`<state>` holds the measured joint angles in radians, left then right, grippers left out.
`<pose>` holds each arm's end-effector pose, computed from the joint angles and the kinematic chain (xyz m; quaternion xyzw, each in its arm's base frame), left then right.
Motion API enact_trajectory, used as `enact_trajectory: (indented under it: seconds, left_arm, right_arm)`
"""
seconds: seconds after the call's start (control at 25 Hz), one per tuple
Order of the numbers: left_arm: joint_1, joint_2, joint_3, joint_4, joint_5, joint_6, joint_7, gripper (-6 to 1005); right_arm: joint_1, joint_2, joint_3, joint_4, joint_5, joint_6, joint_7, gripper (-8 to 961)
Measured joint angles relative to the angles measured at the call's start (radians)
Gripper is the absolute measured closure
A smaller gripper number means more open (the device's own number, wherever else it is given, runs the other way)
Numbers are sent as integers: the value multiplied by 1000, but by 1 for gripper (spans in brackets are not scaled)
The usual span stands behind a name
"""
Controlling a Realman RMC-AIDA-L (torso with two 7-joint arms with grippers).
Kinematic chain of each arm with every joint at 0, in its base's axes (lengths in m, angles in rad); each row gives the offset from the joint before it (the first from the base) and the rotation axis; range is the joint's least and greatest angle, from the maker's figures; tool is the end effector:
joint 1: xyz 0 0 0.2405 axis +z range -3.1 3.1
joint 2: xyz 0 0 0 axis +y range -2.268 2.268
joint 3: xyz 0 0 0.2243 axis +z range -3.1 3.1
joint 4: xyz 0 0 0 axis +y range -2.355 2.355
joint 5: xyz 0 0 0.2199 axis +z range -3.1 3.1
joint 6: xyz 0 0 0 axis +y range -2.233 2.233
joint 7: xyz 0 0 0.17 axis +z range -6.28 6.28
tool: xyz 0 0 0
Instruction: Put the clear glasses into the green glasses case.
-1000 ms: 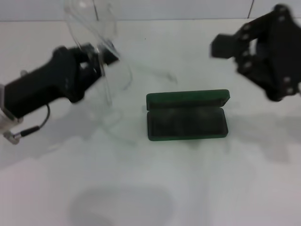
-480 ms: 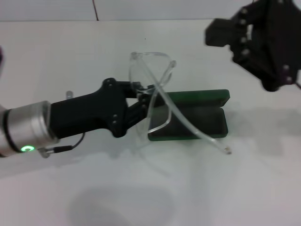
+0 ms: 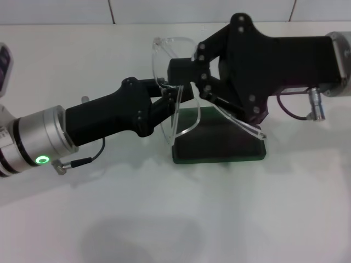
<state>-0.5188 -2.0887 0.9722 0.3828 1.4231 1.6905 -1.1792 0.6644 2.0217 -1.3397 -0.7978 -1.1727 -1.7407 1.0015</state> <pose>-0.1797 0.3038 -0.0297 -0.8698 -0.1808 -0.4535 0.0713 0.0522 0.3110 0.0071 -0.8704 -0.2001 0.4498 0.0055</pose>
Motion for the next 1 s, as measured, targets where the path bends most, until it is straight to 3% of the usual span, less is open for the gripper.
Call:
enact_trajectory:
  seconds: [1.0]
  left_arm:
    - [6,1,0,1,-41,9,0,873]
  right_arm:
    - [-7,-1,-8,58,-15,96,-36,936]
